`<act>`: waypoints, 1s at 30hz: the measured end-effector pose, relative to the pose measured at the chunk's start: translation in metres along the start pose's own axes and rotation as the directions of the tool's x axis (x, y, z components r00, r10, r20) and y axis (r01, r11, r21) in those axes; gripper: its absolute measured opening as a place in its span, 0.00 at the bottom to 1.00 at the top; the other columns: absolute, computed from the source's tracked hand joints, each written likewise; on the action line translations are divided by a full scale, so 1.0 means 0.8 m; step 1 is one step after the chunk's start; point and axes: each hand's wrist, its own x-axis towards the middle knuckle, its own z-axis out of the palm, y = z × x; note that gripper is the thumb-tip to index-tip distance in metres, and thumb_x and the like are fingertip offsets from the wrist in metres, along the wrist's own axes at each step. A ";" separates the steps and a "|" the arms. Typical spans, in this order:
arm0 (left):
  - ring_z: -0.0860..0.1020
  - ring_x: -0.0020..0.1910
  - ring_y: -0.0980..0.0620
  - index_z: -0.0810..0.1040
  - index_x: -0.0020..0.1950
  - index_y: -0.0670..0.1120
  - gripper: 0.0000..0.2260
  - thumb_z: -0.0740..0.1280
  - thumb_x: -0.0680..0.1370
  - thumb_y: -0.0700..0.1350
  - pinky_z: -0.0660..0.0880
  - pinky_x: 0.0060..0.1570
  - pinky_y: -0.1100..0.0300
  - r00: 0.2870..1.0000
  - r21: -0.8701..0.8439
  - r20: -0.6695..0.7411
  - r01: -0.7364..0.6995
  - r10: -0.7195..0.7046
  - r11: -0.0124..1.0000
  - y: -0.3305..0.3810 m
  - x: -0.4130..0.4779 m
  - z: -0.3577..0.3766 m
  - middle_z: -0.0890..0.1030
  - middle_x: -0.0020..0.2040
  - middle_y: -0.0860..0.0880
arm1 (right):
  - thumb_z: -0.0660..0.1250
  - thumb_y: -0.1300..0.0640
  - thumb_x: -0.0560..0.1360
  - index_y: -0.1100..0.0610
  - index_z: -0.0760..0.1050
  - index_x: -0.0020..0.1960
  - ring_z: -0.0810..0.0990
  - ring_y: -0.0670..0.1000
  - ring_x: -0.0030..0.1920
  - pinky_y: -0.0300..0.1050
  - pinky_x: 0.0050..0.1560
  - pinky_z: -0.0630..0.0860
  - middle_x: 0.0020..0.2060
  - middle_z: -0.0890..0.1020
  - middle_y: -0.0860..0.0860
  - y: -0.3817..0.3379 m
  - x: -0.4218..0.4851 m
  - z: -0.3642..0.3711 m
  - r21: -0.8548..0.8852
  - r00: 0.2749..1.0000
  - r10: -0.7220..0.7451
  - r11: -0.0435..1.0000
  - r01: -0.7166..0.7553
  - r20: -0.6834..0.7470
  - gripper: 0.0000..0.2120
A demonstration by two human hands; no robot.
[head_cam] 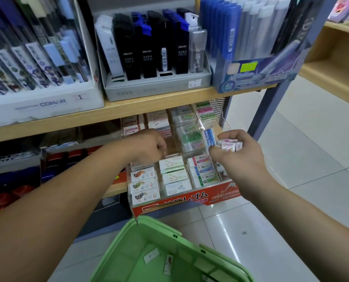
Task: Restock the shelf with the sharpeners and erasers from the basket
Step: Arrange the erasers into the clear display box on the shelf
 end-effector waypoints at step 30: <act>0.82 0.46 0.51 0.78 0.63 0.51 0.10 0.65 0.83 0.40 0.79 0.41 0.59 0.977 -0.476 -0.165 -0.199 0.135 0.857 0.095 -0.007 0.022 0.80 0.52 0.51 | 0.77 0.58 0.76 0.51 0.76 0.57 0.86 0.48 0.36 0.42 0.31 0.81 0.46 0.83 0.49 -0.001 0.010 -0.063 0.171 0.962 -0.010 0.983 0.059 -0.274 0.14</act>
